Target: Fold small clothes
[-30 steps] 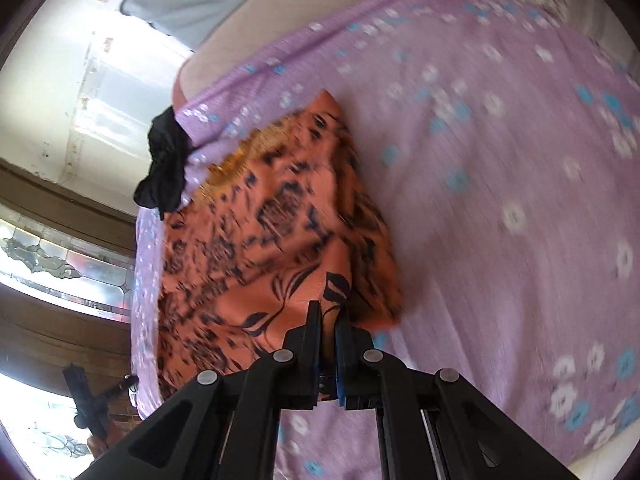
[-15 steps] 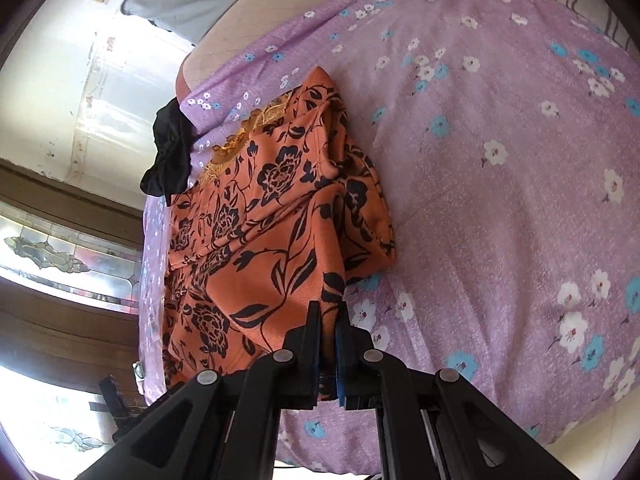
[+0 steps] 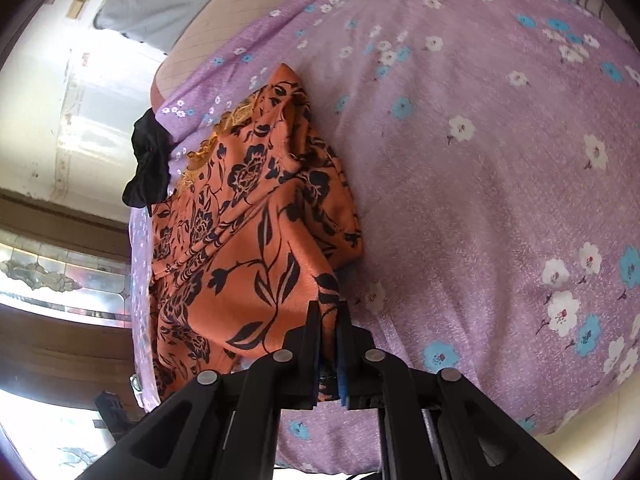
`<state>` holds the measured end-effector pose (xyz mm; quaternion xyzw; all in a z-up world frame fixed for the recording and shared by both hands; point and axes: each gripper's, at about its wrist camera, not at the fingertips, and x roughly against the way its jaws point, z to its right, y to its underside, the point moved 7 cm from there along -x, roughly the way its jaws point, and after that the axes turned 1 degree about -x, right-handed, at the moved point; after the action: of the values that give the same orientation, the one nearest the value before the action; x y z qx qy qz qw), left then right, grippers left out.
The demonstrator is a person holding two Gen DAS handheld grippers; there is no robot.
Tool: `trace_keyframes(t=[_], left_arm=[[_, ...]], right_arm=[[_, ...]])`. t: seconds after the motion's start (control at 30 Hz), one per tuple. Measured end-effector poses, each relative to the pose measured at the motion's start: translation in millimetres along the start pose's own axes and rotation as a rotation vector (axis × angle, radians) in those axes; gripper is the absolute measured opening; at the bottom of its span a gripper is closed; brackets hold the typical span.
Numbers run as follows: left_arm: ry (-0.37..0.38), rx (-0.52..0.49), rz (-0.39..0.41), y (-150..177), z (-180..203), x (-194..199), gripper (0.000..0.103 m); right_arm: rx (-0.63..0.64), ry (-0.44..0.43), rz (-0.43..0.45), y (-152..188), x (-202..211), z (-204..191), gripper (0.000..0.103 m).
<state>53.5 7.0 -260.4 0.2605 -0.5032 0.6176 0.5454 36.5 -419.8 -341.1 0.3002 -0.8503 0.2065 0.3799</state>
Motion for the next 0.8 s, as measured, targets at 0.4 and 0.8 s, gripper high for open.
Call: trace_keyframes(t=[0.4, 0.8], left_arm=[[0.205, -0.003, 0.03, -52.3, 11.7, 40.2, 0.006], [0.295, 0.059, 0.097, -288.0, 14.5, 34.0, 0.006]], right_arm=[[0.098, -0.16, -0.067, 9.5, -8.6, -45.5, 0.007], [0.018, -0.23, 0.186, -151.4, 6.8, -102.4, 0.006]])
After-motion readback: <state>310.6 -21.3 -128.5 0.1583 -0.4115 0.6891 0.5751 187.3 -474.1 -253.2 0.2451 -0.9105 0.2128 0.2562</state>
